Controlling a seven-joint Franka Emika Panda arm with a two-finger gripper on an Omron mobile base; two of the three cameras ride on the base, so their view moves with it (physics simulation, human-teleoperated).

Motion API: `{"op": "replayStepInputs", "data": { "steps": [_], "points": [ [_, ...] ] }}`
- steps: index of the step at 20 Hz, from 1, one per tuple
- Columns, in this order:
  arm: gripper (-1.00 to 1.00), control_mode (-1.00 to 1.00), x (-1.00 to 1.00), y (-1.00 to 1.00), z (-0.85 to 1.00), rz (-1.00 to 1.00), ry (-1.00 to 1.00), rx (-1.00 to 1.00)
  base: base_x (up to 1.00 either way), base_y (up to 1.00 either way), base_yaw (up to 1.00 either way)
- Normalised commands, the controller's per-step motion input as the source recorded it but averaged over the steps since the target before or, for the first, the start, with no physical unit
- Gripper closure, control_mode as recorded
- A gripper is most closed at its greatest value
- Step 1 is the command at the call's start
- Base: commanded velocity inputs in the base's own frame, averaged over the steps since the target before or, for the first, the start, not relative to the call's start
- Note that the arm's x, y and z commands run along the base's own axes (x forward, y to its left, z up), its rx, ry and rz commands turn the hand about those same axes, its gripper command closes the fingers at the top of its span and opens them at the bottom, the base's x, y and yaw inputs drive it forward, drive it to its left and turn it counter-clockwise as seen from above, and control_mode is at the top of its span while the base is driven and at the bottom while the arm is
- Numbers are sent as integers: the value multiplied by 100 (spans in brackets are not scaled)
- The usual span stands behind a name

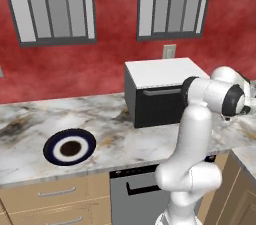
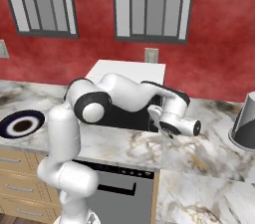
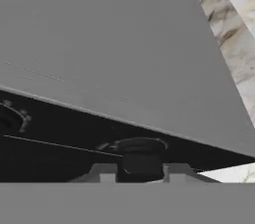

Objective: Pick up the bagel from the plate, place it on the toaster oven rack, close the door, and set the timer.

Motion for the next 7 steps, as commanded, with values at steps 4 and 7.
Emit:
{"op": "replayStepInputs", "data": {
  "steps": [4, 7],
  "points": [
    [100, -100, 16, -84, 68, 16, 31, 63, 0, 0, 0],
    [100, -100, 14, -80, 64, 16, 31, 62, 0, 0, 0]
  ]
}}
